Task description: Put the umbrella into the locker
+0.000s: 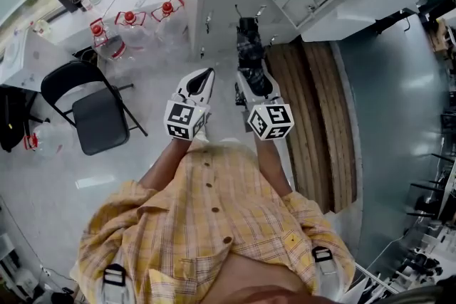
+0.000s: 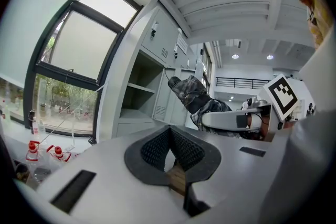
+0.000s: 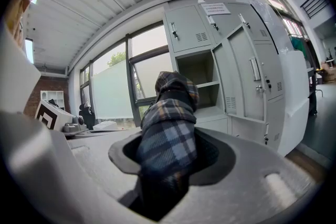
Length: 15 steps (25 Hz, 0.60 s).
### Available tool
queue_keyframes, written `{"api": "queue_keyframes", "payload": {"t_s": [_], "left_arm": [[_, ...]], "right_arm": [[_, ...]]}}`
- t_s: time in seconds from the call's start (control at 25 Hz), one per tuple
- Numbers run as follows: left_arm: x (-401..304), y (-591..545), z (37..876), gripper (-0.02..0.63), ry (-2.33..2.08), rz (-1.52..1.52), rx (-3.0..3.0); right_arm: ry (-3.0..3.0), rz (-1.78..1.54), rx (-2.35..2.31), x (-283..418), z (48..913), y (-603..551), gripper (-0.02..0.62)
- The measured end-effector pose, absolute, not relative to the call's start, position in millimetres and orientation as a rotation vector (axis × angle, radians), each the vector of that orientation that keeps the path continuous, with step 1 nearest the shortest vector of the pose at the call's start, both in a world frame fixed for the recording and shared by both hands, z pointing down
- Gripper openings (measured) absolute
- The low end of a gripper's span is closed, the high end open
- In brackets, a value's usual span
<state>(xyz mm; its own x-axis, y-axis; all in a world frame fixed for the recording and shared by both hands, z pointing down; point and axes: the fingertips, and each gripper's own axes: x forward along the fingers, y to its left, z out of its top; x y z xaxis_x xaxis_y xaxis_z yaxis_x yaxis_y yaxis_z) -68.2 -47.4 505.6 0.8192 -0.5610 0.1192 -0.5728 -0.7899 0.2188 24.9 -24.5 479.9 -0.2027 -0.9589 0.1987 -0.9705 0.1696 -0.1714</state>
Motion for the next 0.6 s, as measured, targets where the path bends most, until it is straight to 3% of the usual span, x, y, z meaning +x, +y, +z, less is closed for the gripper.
{"api": "queue_keyframes", "payload": {"t_s": [0.6], "left_arm": [[-1.2,-115.8,526.7,0.005,-0.923,0.176,2.753]], "right_arm": [[-2.405,0.437,1.891,90.8,500.3,-103.3,0.196]]}}
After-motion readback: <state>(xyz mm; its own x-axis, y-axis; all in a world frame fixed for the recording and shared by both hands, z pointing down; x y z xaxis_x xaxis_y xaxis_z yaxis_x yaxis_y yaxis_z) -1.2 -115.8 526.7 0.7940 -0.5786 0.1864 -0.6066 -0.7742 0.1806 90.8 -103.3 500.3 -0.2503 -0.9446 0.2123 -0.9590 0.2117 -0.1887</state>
